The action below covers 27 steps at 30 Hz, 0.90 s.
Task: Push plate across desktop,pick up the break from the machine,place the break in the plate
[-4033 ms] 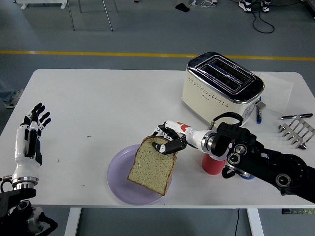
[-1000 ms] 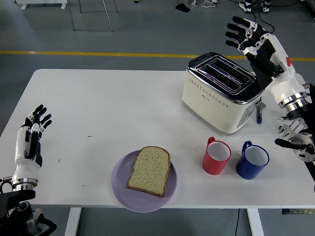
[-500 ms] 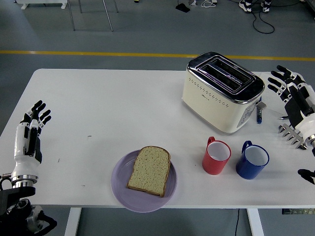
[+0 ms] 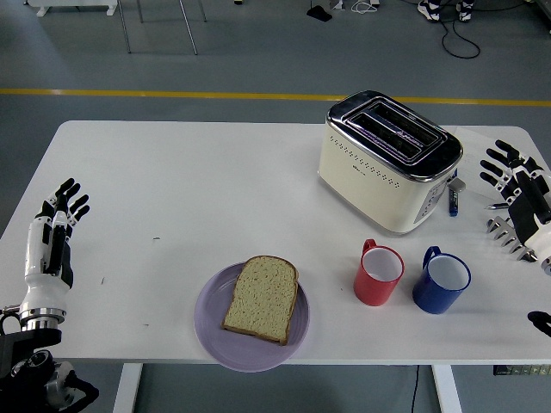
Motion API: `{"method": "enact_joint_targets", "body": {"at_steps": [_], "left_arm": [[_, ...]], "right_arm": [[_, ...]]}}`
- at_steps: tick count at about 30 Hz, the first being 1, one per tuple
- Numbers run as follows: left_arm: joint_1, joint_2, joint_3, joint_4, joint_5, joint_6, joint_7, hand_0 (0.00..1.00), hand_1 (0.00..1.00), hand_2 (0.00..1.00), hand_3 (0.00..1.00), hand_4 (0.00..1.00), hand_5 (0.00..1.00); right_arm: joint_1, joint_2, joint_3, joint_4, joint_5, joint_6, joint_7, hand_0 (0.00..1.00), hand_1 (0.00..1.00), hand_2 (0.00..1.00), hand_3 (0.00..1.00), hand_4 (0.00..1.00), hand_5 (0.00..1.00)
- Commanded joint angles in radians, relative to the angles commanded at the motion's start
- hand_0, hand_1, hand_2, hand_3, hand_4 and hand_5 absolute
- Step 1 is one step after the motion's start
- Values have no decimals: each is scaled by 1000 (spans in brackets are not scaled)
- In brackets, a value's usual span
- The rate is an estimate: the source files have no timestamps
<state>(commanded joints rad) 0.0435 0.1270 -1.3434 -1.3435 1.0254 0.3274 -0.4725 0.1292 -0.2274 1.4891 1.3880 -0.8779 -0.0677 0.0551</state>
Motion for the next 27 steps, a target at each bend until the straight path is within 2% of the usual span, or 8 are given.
{"method": "enact_joint_targets", "body": {"at_steps": [12,18,27], "left_arm": [[8,-2,2,-2,1,-3,7,800,827,898,857,504,903],[13,-2,-8,-24,0,-13,23,801,827,898,856,502,902],[21,1,-55,-65,22,-91,117,810,829,894,853,504,909]], "right_arm": [[-11,-1,2,-4,0,3,-2,863,796,806,795,504,597],[-13,-2,4,-6,0,5,-3,864,796,807,796,504,597],[-12,-2,7,-10,0,9,-6,864,797,809,796,505,596]]}}
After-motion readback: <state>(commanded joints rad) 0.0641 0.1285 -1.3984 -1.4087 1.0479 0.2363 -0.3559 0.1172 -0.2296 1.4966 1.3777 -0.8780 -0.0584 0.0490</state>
